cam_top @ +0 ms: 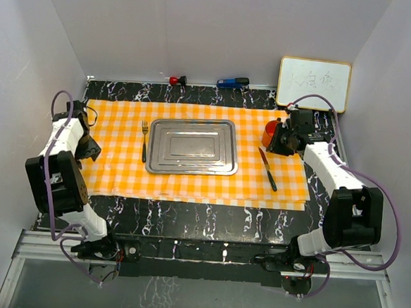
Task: Set the dinner table for one person
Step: Adjust the napkin at the center of the board.
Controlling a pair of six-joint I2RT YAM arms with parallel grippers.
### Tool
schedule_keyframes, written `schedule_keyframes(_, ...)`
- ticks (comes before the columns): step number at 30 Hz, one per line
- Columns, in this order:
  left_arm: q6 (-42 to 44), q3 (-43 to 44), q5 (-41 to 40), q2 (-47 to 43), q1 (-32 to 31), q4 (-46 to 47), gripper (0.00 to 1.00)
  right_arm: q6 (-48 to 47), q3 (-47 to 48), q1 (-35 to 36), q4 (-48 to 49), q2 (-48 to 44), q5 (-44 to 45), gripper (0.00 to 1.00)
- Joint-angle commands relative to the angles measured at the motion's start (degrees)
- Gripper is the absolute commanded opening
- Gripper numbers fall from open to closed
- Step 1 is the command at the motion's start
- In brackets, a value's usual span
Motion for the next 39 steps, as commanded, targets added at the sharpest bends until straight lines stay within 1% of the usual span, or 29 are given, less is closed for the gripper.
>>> schedule_keyframes(1, -0.7, -1.9, 4.1, 2.4, 1.0, 0.1, 0.52, -0.8, -0.6, 0.0, 2.3, -1.9, -1.8, 0.17)
schedule_keyframes(5, -1.6, -4.9, 4.5, 1.8, 2.1, 2.1, 0.53, -0.9, -0.8, 0.0, 2.2, -1.9, -2.6, 0.17)
schedule_keyframes(9, -1.1, -7.5, 7.1, 1.4, 5.5, 3.6, 0.54, -0.9, -0.8, 0.0, 2.0, -1.8, -3.4, 0.17)
schedule_keyframes(15, -0.3, -10.1, 9.4, 4.9, 7.2, 6.1, 0.54, -0.7, -0.9, 0.0, 2.1, -1.7, -2.4, 0.17)
schedule_keyframes(17, -0.3, -10.4, 9.8, 5.6, 7.4, 6.5, 0.54, -0.7, -1.5, 0.0, 1.9, -1.8, -0.2, 0.15)
schedule_keyframes(23, -1.0, -10.2, 9.7, 4.0, 7.7, 6.7, 0.54, 2.7, -6.2, -0.3, 1.7, -1.6, 13.5, 0.08)
schedule_keyframes(26, -2.7, -10.5, 10.4, 1.7, 8.2, 7.6, 0.54, 3.9, -7.5, -2.1, 0.4, -0.4, 15.4, 0.05)
schedule_keyframes(28, -4.0, -10.3, 11.1, 0.2, 8.9, 8.0, 0.57, 4.2, -7.0, -3.0, -1.8, 0.5, 18.1, 0.02)
schedule_keyframes(30, -5.4, -10.2, 12.5, -0.8, 9.4, 8.5, 0.57, 4.4, -6.9, -3.7, -3.8, 1.0, 20.6, 0.0)
schedule_keyframes(34, -7.8, -11.9, 16.5, -1.7, 10.5, 11.2, 0.57, 5.1, -8.4, -4.3, -3.5, 1.1, 19.4, 0.0)
schedule_keyframes(39, -7.7, -14.6, 24.1, 1.5, 12.6, 14.0, 0.56, 6.0, -10.2, -4.4, -0.7, 3.4, 14.6, 0.0)
